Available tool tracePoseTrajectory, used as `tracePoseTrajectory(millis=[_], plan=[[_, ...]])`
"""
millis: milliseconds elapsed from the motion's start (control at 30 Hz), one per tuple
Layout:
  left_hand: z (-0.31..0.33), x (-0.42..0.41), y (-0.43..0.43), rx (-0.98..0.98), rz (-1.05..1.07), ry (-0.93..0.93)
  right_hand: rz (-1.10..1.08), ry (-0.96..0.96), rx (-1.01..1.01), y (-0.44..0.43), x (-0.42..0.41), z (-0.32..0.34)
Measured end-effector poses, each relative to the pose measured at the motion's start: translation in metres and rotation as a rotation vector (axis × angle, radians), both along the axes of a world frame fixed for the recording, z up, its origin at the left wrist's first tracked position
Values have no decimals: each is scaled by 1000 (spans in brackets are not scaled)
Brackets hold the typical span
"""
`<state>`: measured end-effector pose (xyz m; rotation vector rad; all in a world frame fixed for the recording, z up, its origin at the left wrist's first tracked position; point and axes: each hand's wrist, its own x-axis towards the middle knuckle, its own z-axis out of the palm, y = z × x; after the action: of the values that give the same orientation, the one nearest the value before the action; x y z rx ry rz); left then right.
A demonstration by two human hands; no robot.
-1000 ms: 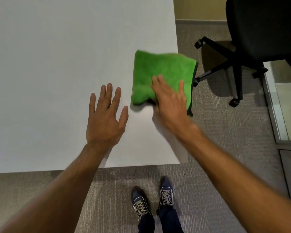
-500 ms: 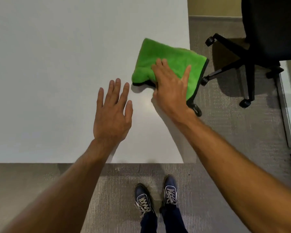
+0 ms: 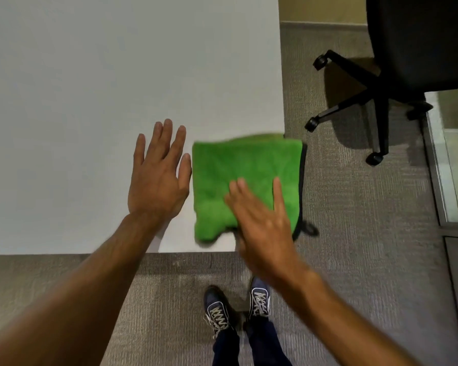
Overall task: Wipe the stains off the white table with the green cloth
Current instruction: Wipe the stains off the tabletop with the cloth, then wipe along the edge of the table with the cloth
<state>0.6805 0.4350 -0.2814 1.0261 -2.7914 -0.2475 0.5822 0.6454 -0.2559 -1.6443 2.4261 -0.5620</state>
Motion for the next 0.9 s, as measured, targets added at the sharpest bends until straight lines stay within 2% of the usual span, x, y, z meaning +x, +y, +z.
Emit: tracePoseTrajectory(millis=[133,200,267,333,433,500,567,667,800,900], plan=[[-1,-1,0,22,1,6,32,-116,-105,40,26,-3],[-1,-1,1,31,0,18,-17,-83,-120,31,19,4],[-1,-1,1,44,5,41,-109,-131,-225,21,11,13],[0,1,0,54,9,63,-242,-307,-322,20,0,25],[-1,0,3,58,0,86,-526,-672,-442,36,-25,38],[-2,1,2,72,5,86,-687,-924,-600,51,-42,40],[-1,2,3,65,6,72,-838,-1077,-743,70,-58,36],[4,0,8,43,-1,38,-993,-1133,-825,102,-61,30],[10,0,17,5,13,-27,-1079,-1201,-906,144,-43,17],[12,-6,38,-12,3,33,-1136,-1223,-906,168,-24,0]])
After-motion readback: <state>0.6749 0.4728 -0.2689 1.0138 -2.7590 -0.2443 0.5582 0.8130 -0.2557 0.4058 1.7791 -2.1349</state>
